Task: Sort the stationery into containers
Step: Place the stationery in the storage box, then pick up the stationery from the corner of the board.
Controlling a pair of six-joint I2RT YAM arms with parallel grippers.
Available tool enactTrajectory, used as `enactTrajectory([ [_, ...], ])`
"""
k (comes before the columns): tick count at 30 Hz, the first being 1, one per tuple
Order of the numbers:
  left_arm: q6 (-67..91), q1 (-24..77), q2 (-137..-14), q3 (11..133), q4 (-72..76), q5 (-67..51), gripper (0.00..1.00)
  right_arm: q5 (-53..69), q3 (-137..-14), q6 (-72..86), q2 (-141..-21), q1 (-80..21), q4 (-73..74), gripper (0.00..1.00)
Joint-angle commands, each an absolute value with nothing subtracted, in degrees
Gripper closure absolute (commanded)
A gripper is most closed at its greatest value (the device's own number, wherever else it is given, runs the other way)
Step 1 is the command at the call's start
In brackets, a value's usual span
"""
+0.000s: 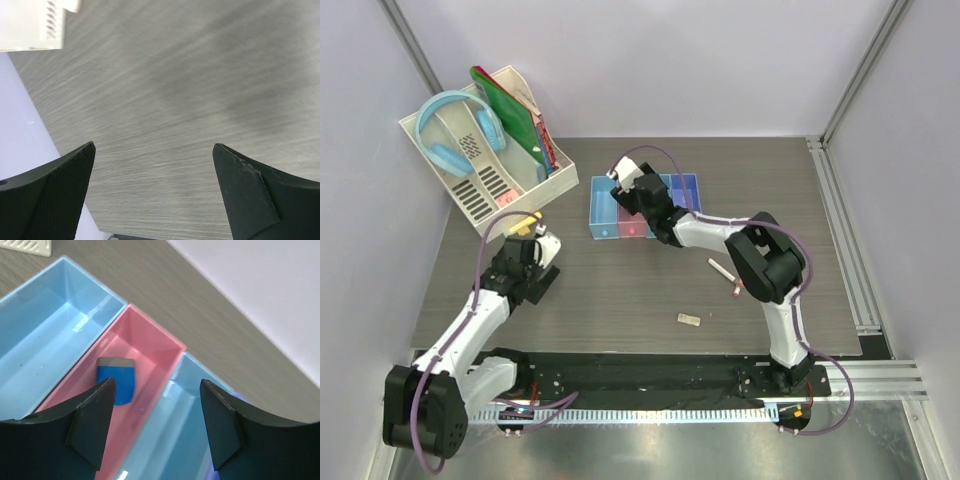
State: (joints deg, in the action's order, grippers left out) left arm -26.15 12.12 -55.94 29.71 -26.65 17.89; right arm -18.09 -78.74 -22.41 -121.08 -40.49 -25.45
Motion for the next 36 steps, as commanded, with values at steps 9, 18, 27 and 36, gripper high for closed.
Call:
enactTrajectory([
  [9, -32.51, 3.08, -68.81, 42.1, -18.73, 7.14, 0.0, -20.74, -79.64, -31.46, -92.13, -39.11, 7.02, 0.23],
  [18, -41.04, -3.16, -85.49, 50.25, -17.84, -7.02, 0.02, -19.6, -64.61, -31.91, -73.66, -34.72, 11.86, 0.2],
  [27, -48.15, -6.59, -94.91, 58.52, -19.41, -14.49, 0.08, -11.71, -62.06, -34.09, -66.8, -30.32, 24.76, 0.19],
  [36, -52.82, -7.21, -101.07, 61.26, -21.63, -17.76, 0.16, -3.43, -59.24, -36.21, -63.64, -30.32, 37.08, 0.19],
])
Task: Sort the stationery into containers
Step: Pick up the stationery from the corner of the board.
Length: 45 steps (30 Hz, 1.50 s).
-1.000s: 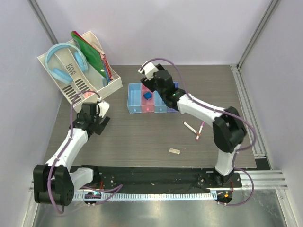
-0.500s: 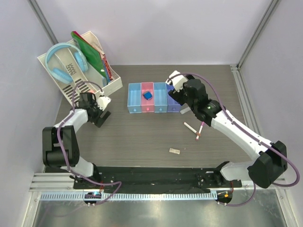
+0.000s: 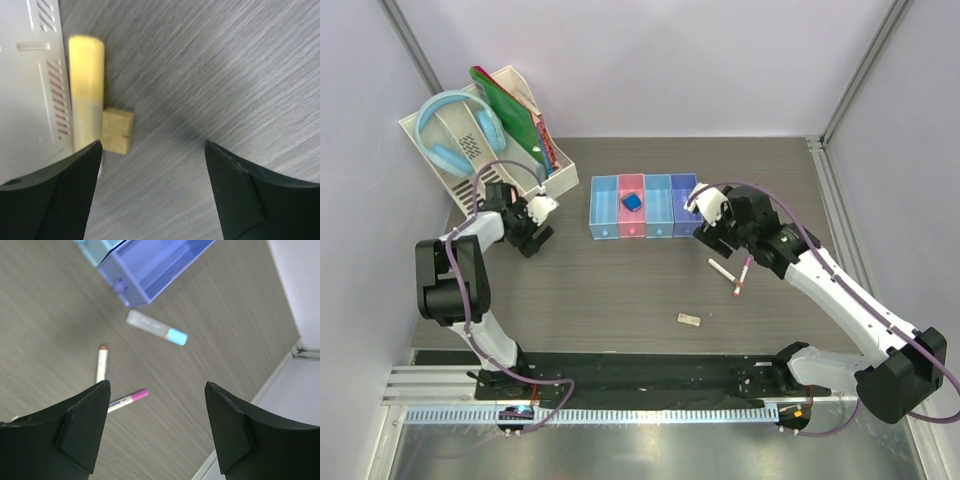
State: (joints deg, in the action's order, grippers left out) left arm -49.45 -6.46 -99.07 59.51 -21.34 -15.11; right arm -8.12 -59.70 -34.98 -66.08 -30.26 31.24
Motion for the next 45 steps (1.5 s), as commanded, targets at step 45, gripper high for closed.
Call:
enactTrajectory([
  [45, -62.05, -10.72, -103.81, 64.34, -44.39, -26.8, 0.43, 5.54, -62.93, -32.78, -64.42, -30.32, 44.38, 0.23],
])
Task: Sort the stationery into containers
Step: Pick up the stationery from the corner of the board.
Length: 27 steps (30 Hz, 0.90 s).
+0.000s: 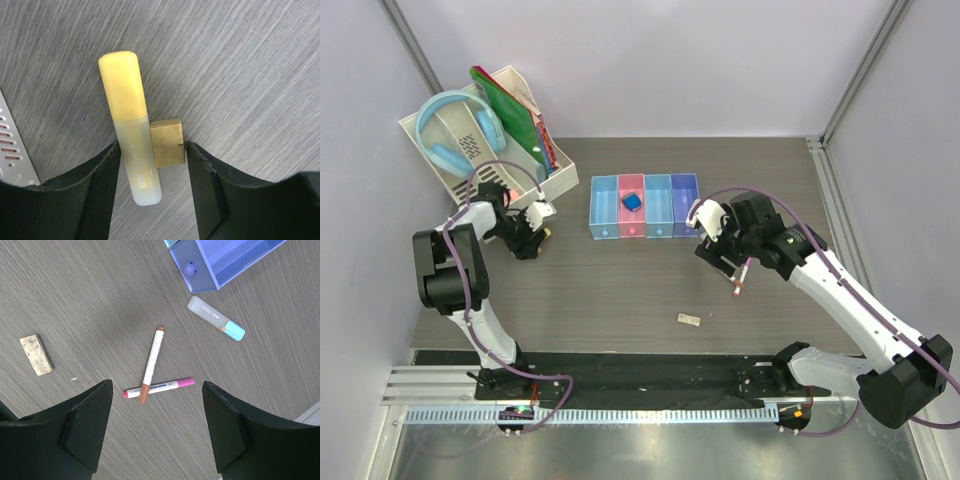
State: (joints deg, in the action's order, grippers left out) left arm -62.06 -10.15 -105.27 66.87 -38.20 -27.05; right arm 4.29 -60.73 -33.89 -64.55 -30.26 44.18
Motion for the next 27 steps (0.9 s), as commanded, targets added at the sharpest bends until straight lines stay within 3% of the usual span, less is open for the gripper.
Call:
enactTrajectory([
  [1, -61.88, -11.07, -103.45, 64.42, -44.3, -27.15, 0.43, 5.54, -62.84, -32.87, -64.34, -30.32, 44.56, 0.23],
  [7, -58.28, -11.34, -103.0, 67.4, -43.5, -29.18, 0.32, 5.63, -62.75, -32.78, -64.69, -30.32, 44.65, 0.22],
  [12, -58.36, -11.34, -103.1, 68.03, -44.21, -27.52, 0.31, 5.36, -62.05, -32.61, -63.9, -30.32, 44.82, 0.21],
  [21, -59.06, -13.35, -103.97, 66.18, -39.38, -21.98, 0.32, 5.27, -61.52, -32.61, -63.46, -30.32, 44.82, 0.21],
  [27, -58.54, -14.15, -106.52, 66.45, -37.44, -21.8, 0.41, 5.36, -61.44, -32.34, -63.19, -30.24, 44.74, 0.2],
])
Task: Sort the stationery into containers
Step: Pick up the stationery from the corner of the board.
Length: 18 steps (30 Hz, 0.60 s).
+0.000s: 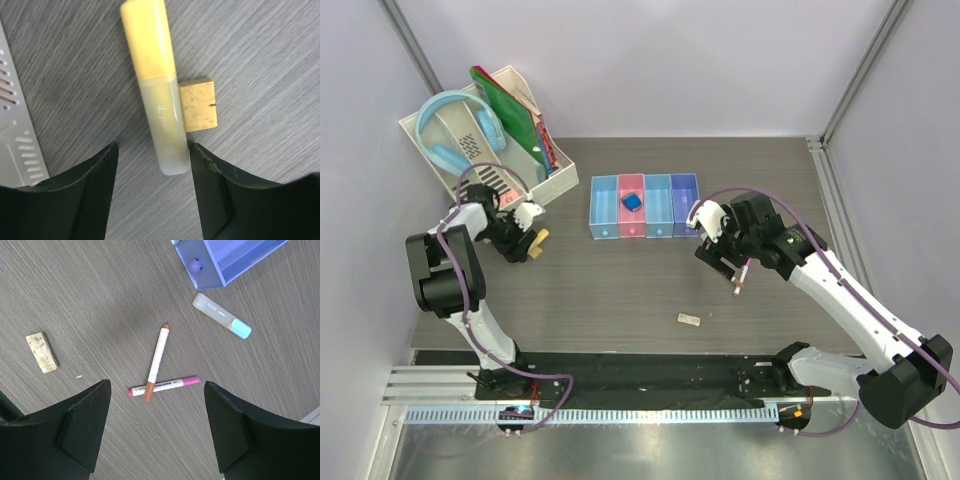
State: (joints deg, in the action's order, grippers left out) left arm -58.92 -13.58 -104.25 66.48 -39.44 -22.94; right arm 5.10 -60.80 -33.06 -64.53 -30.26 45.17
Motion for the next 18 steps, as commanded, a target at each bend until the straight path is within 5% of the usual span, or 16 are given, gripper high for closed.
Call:
enactTrajectory([
  [1, -58.36, -14.15, -106.96, 66.53, -37.35, -21.8, 0.46, 5.45, -61.44, -32.17, -63.11, -30.32, 44.82, 0.2],
  [12, -61.08, -14.15, -110.13, 68.81, -41.74, -25.57, 0.54, 3.52, -58.89, -32.08, -63.19, -30.32, 43.95, 0.2],
  [15, -62.22, -14.24, -110.48, 70.13, -44.12, -27.07, 0.67, 2.11, -55.99, -31.38, -63.63, -30.32, 41.5, 0.19],
  [18, -62.75, -14.24, -111.18, 70.93, -45.44, -27.68, 0.9, 1.06, -53.79, -29.72, -64.42, -29.97, 38.77, 0.18],
])
